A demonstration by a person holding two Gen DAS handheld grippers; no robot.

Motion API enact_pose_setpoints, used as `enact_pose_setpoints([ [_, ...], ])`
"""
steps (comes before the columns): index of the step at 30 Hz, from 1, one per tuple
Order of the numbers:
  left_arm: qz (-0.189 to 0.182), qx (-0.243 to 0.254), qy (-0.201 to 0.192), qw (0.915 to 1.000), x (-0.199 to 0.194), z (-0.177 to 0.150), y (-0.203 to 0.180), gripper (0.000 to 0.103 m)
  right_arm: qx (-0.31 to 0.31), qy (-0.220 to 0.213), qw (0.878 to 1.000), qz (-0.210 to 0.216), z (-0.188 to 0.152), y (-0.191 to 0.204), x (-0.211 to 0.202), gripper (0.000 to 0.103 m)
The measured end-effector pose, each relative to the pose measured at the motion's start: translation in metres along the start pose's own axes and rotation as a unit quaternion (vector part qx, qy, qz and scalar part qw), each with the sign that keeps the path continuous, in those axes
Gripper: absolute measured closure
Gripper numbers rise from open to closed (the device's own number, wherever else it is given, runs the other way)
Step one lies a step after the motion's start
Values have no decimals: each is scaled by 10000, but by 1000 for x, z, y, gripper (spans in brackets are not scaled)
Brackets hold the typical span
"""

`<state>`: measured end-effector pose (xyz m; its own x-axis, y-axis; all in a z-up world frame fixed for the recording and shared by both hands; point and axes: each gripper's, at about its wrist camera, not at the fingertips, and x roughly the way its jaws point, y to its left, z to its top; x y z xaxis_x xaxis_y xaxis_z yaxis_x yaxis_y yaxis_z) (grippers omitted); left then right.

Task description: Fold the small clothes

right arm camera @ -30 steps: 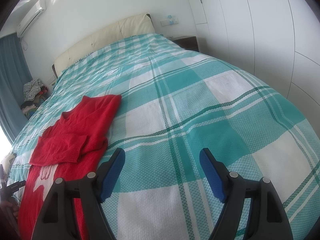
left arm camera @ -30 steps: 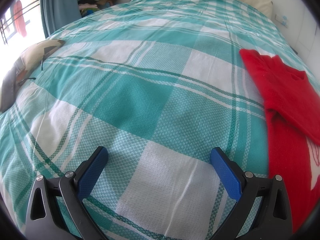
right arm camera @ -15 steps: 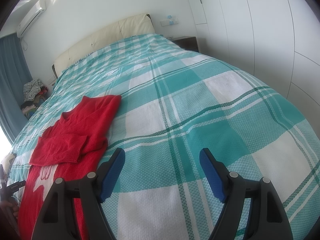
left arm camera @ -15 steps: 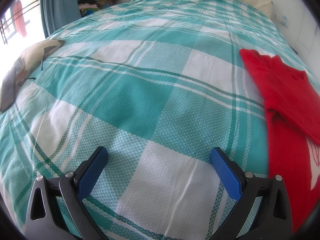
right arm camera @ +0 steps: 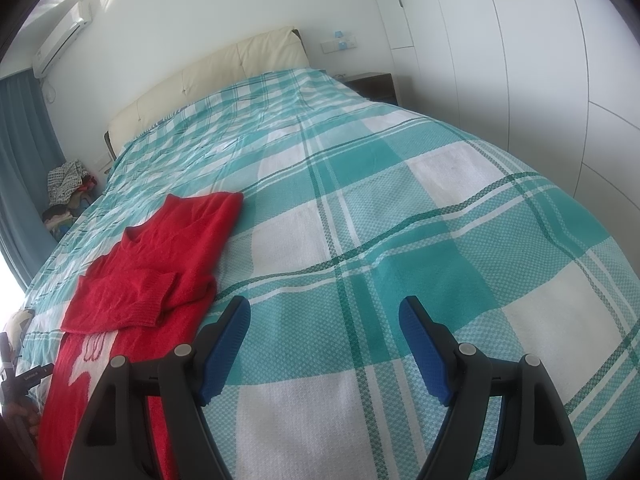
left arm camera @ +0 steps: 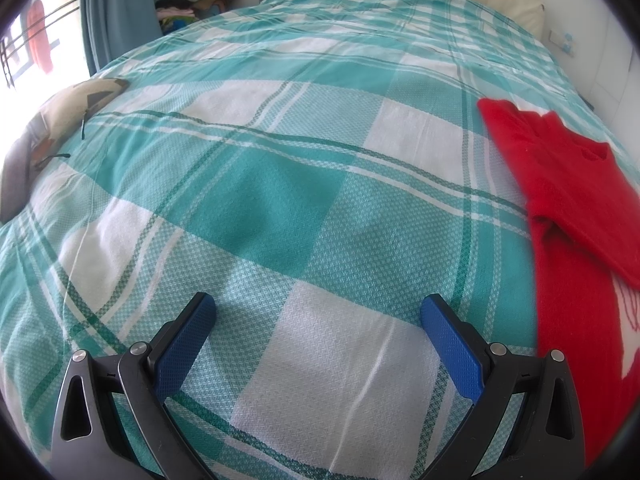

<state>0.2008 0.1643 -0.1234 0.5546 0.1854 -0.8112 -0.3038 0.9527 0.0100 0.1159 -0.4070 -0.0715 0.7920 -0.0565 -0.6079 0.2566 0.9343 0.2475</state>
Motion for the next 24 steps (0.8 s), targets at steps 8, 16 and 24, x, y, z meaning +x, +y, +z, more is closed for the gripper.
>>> enact_pose_setpoints([
  [8, -388, -172, -235, 9988, -28, -6, 8, 2, -58, -38, 10000, -19, 2, 2, -12, 27],
  [16, -2192, 877, 117, 9717, -119, -83, -15, 3, -571, 913, 9869, 1203, -39, 44, -78, 27],
  [24, -2420, 1504, 531, 9571, -141, -142, -49, 34, -871, 2484, 9458, 1901, -109, 71, -86, 27],
])
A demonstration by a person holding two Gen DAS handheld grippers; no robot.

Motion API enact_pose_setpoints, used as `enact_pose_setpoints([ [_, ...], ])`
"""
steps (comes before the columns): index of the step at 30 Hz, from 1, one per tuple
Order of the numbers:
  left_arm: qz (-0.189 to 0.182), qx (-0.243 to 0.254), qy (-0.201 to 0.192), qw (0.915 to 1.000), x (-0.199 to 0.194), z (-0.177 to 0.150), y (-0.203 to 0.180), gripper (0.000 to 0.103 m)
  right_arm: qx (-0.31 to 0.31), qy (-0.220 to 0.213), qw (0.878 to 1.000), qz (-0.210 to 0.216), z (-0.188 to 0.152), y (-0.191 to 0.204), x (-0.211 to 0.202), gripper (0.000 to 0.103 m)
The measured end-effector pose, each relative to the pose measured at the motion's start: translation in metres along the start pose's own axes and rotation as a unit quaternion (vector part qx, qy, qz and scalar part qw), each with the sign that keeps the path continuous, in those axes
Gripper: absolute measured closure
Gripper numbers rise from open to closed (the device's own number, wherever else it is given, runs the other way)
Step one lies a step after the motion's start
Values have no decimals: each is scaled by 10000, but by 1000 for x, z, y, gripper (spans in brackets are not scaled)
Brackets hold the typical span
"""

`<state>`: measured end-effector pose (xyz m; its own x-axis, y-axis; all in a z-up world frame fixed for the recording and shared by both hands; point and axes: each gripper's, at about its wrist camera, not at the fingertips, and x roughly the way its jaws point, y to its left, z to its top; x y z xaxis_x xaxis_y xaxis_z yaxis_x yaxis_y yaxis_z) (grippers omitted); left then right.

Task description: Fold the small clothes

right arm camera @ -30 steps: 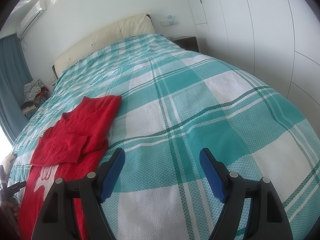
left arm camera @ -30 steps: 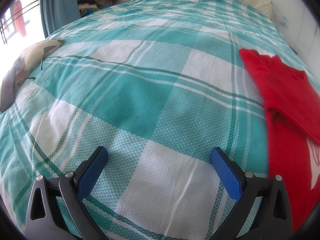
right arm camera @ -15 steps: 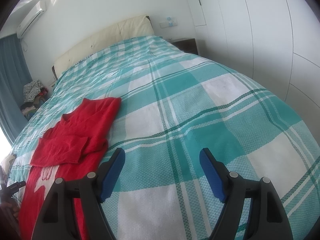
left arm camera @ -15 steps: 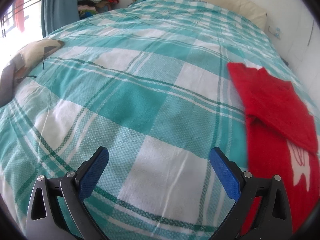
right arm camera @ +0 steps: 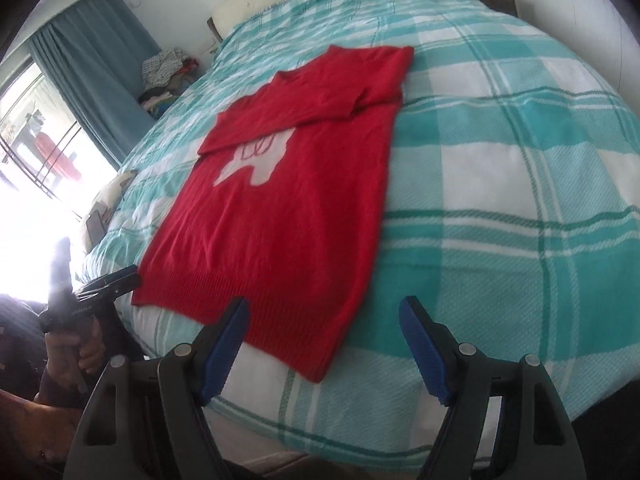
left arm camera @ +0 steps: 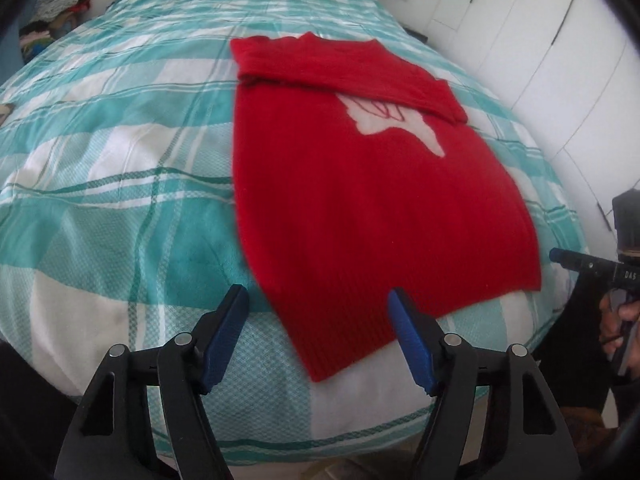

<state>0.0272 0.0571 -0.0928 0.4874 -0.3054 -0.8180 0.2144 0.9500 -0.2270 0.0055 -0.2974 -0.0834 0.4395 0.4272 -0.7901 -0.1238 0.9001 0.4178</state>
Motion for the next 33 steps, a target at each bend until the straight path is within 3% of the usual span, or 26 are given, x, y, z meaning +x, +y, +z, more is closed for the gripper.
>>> enact_pose_setpoints([
  [2, -27, -39, 85, 10000, 2, -3, -2, 43, 44, 125, 9999, 112, -5, 0, 12, 27],
  [5, -19, 39, 250, 9997, 10, -5, -7, 81, -1, 305, 9995, 13, -7, 1, 33, 39],
  [6, 28, 50, 314, 9995, 12, -6, -8, 95, -35, 411, 9991, -41, -8, 1, 41, 55],
  [7, 24, 17, 314, 9995, 10, -7, -7, 96, -104, 489, 9986, -147, -8, 3, 45, 88],
  [8, -12, -31, 309, 9995, 6, -6, -6, 97, -135, 533, 9984, -132, -9, 4, 46, 99],
  [13, -657, -558, 61, 9963, -24, 25, 9, 98, 14, 127, 9998, 126, 8, 4, 15, 99],
  [18, -1048, -725, -474, 9907, -21, 113, 23, 98, 43, -685, 9972, 285, 78, -1, -4, 99],
  [23, -869, -803, -666, 9907, 31, 212, 31, 98, 232, -1449, 9889, 247, 176, -15, 13, 99],
  [30, -317, -1088, -404, 9927, 122, 308, 52, 98, 677, -1490, 9865, 13, 294, -50, 90, 99],
  [32, -213, -1150, -360, 9925, 142, 323, 58, 96, 801, -1467, 9859, -92, 314, -61, 110, 99],
  [33, -120, -1216, -363, 9918, 149, 329, 61, 90, 882, -1485, 9850, -15, 322, -66, 119, 99],
])
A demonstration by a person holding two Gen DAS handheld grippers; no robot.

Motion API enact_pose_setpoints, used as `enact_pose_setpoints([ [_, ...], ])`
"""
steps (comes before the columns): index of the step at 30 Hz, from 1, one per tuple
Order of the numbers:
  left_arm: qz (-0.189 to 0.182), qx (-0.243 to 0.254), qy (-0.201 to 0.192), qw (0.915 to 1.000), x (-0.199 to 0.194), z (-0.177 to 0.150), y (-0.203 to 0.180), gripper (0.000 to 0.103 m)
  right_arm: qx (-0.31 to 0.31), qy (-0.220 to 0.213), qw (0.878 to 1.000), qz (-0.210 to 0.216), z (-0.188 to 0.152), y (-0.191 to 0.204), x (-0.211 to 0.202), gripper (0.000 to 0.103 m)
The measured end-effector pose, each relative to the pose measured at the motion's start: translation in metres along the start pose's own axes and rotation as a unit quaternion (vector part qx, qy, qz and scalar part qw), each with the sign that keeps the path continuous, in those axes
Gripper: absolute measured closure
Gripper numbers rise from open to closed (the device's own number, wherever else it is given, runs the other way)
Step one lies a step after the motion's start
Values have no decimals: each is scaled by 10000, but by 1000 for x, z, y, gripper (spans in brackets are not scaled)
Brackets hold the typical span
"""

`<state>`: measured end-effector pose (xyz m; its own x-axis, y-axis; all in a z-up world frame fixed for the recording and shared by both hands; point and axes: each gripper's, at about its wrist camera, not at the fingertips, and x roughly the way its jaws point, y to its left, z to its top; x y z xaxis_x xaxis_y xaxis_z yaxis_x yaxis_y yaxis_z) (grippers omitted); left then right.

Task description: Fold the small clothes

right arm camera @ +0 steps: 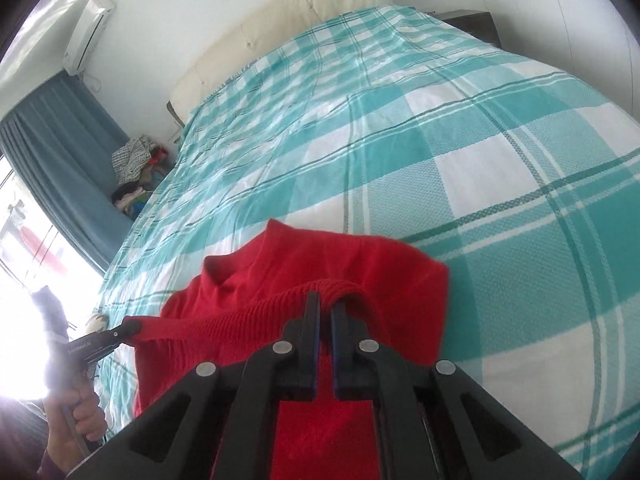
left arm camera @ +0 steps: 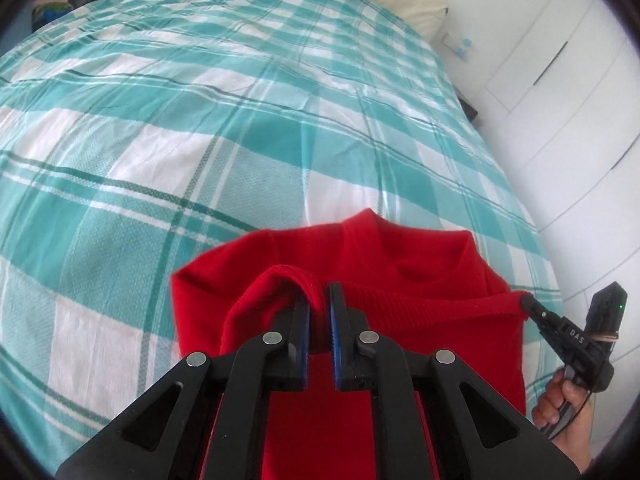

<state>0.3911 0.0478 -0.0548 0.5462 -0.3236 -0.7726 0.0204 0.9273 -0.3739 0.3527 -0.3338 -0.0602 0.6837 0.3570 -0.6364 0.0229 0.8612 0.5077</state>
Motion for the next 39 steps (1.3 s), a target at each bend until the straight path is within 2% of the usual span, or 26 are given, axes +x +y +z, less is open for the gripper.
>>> enact_pose_setpoints([
  [2, 262, -211, -166, 9993, 6, 10, 7, 66, 194, -46, 9996, 221, 8, -7, 15, 96],
  [3, 348, -316, -297, 9985, 5, 13, 10, 46, 286, -110, 9993, 237, 10, -10, 18, 89],
  [4, 385, -391, -464, 9974, 0, 14, 14, 33, 371, -214, 9988, 234, 12, -12, 17, 74],
  [6, 466, -375, -686, 9959, -9, 12, 16, 31, 460, -419, 9978, 219, 12, -15, 7, 64],
  [10, 836, 251, -938, 9918, -33, -7, 1, 26, -35, -485, 9988, 76, 1, -8, -17, 64],
  [14, 1222, 897, -1310, 9797, -63, -37, -20, 17, -706, -394, 9967, -97, -30, 2, -44, 63],
  [16, 1312, 1068, -1375, 9759, -75, -49, -28, 15, -996, -355, 9942, -213, -47, 6, -56, 58],
  [23, 1533, 1305, -1463, 9685, -103, -75, -44, 15, -1593, -180, 9861, -429, -87, 17, -82, 58],
  [26, 1557, 1272, -1433, 9690, -109, -81, -46, 15, -1646, -216, 9850, -480, -93, 19, -91, 57],
  [31, 1649, 1243, -1321, 9695, -113, -94, -40, 15, -1674, -262, 9843, -499, -95, 20, -97, 43],
  [33, 1618, 1193, -1196, 9723, -113, -107, -29, 15, -1582, -147, 9862, -472, -93, 15, -94, 36],
  [35, 1638, 1235, -1065, 9729, -110, -123, -16, 14, -1347, -94, 9898, -447, -90, 5, -92, 36],
  [39, 1911, 1180, -797, 9712, -100, -148, 25, 13, -957, -181, 9939, -521, -89, -19, -94, 36],
])
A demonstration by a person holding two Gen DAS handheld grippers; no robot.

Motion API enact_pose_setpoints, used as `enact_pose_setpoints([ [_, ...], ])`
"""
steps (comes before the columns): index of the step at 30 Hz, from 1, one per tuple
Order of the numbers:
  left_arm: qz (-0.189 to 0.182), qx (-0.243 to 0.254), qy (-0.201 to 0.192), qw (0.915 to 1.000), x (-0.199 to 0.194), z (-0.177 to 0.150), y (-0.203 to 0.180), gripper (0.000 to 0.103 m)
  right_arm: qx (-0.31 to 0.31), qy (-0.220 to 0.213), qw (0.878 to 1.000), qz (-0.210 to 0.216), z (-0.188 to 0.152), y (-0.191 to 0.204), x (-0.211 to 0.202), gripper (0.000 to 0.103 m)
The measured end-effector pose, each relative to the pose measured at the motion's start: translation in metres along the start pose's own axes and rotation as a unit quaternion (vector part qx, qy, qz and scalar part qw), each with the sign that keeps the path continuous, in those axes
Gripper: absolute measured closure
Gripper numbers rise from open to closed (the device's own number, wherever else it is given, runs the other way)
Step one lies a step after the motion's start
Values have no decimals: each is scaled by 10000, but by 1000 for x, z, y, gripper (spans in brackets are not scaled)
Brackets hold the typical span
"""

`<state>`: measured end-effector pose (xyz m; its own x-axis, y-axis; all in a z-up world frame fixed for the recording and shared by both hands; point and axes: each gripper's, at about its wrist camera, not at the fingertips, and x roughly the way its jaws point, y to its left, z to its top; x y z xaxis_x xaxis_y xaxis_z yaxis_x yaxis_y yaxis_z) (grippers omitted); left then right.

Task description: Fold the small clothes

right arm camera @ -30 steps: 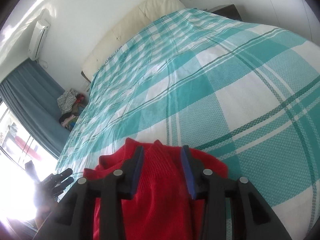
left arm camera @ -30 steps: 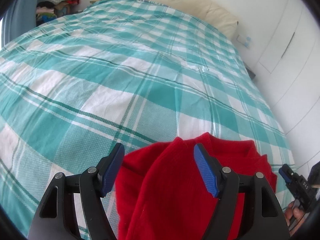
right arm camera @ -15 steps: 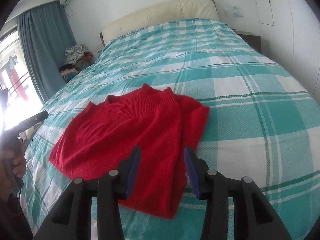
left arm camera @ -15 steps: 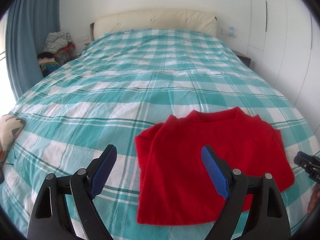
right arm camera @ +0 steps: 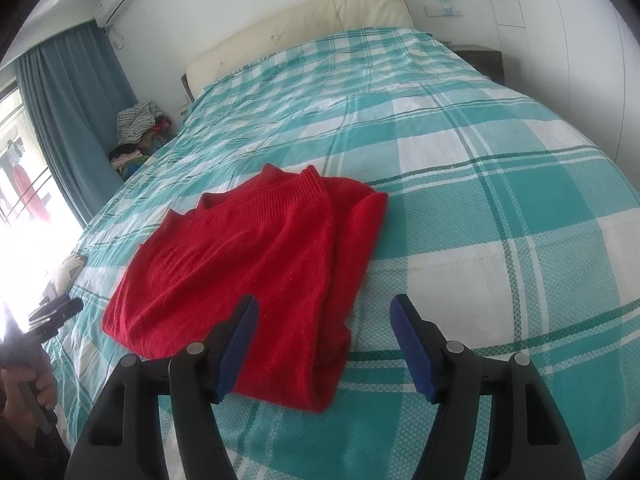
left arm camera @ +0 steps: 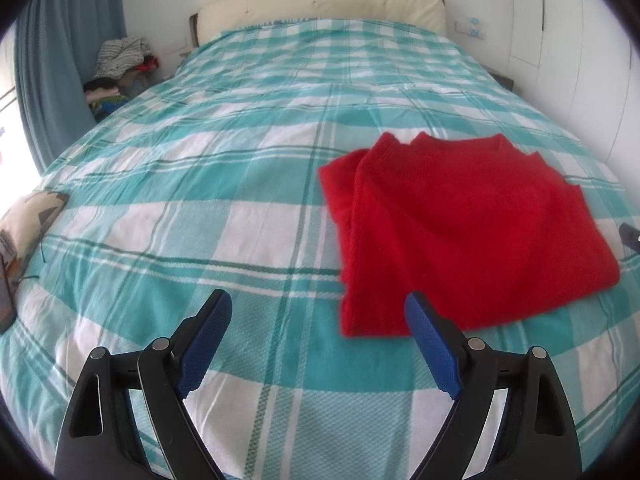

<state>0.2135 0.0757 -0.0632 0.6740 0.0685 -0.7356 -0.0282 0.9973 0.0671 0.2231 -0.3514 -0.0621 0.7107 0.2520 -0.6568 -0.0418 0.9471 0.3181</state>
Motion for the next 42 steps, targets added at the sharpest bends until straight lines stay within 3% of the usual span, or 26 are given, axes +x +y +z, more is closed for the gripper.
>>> enact_pose_setpoints([
  [5, 244, -566, -71, 9981, 21, -29, 50, 13, 182, -17, 9997, -161, -17, -18, -1, 35],
  [8, 112, -1073, 359, 9935, 39, -37, 70, 13, 96, -127, 9996, -229, -32, -24, -4, 35],
  [11, -3, -1334, 317, 9905, 42, -36, 77, 11, 250, -129, 9996, -101, -44, -36, -2, 34],
  [17, 171, -1142, 419, 9924, 47, -36, 67, 8, 393, -185, 9991, -30, -39, -38, -7, 34],
  [20, 176, -1120, 440, 9926, 48, -35, 68, 8, 376, -82, 9989, 258, -29, -28, -2, 34],
  [24, 103, -1236, 445, 9913, 46, -34, 72, 8, 570, 164, 9962, 641, -5, -16, 25, 30],
  [26, 35, -1314, 434, 9904, 43, -33, 75, 8, 677, 241, 9954, 631, 7, -13, 42, 30],
  [29, -108, -1464, 432, 9882, 39, -31, 81, 8, 820, 708, 9920, 643, 17, -7, 74, 30],
  [30, -148, -1513, 438, 9874, 38, -31, 82, 8, 782, 872, 9915, 564, 19, -4, 83, 33],
  [32, -233, -1605, 437, 9858, 34, -30, 86, 8, 578, 1155, 9906, 443, 24, 6, 94, 75],
  [33, -268, -1644, 418, 9851, 32, -29, 88, 8, 491, 1269, 9901, 342, 27, 12, 96, 91],
  [36, -288, -1686, 362, 9846, 25, -25, 94, 8, 121, 1237, 9922, 105, 42, 42, 86, 91],
  [42, -347, -1821, 270, 9823, 17, -21, 108, 8, -474, 1086, 9914, 558, 87, 162, 70, 92],
])
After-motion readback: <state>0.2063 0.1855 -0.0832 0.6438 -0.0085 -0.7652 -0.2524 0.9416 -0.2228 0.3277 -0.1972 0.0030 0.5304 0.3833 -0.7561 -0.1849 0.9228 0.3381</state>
